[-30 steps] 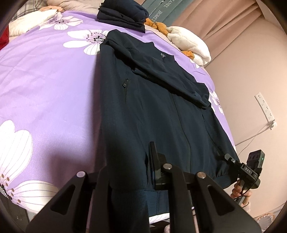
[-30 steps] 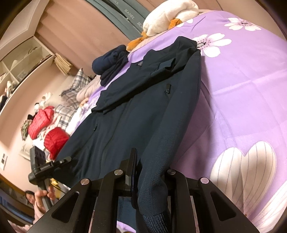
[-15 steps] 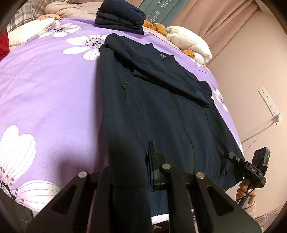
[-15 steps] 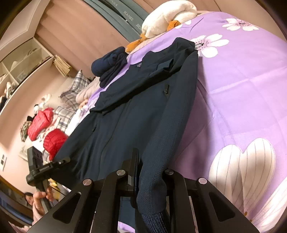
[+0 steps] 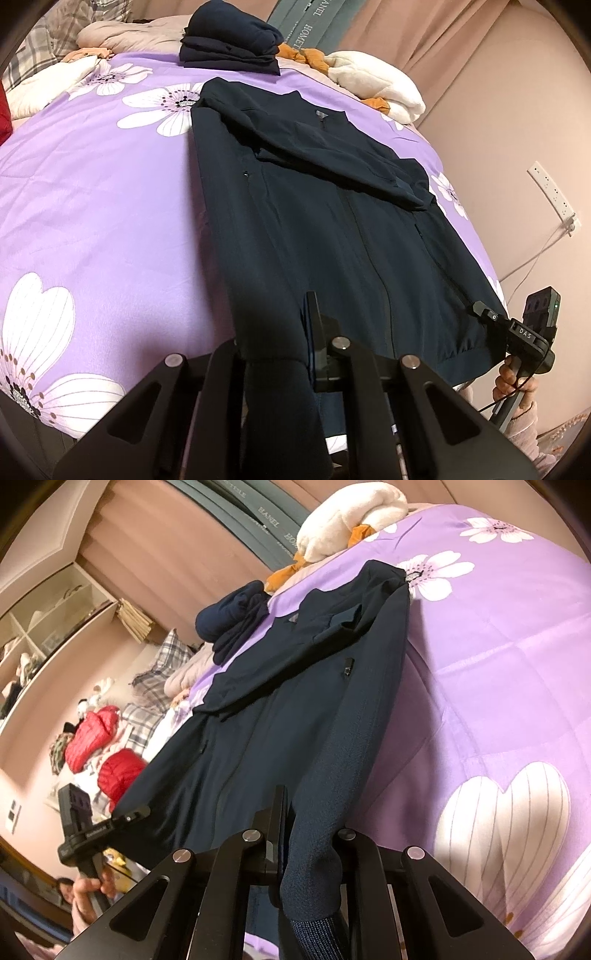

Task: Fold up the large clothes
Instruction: 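Lift the hem with both tools and carry it toward the collar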

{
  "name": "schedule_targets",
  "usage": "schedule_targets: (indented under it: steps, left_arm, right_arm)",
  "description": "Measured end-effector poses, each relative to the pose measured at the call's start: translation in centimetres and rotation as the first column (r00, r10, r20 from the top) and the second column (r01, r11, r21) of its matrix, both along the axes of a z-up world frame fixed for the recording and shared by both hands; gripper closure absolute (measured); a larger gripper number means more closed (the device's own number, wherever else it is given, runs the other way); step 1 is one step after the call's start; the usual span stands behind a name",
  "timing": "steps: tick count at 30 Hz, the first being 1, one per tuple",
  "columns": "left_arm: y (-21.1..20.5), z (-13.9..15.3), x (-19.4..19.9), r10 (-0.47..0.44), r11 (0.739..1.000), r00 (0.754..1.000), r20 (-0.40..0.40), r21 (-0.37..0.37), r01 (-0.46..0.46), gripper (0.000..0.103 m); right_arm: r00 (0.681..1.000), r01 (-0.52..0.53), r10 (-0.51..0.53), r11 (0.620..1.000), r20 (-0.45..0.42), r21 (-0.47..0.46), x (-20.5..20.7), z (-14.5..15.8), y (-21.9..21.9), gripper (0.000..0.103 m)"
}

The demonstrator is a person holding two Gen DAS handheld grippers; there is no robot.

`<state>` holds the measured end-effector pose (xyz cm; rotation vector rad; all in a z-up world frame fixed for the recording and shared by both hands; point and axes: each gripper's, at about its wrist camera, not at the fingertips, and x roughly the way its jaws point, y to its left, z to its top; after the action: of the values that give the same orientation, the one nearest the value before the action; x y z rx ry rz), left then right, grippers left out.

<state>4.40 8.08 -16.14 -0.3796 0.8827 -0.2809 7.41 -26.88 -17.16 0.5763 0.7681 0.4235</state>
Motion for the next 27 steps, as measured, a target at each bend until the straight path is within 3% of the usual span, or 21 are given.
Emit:
schedule_targets:
  steps: [27]
  left_arm:
    - [-0.2, 1.4, -1.6, -0.025, 0.999, 0.998, 0.051, -0.029, 0.027, 0.095]
  right_arm:
    - [0.999, -0.037, 0.035, 0.998, 0.031, 0.053, -0.4, 0.7, -0.7, 0.091]
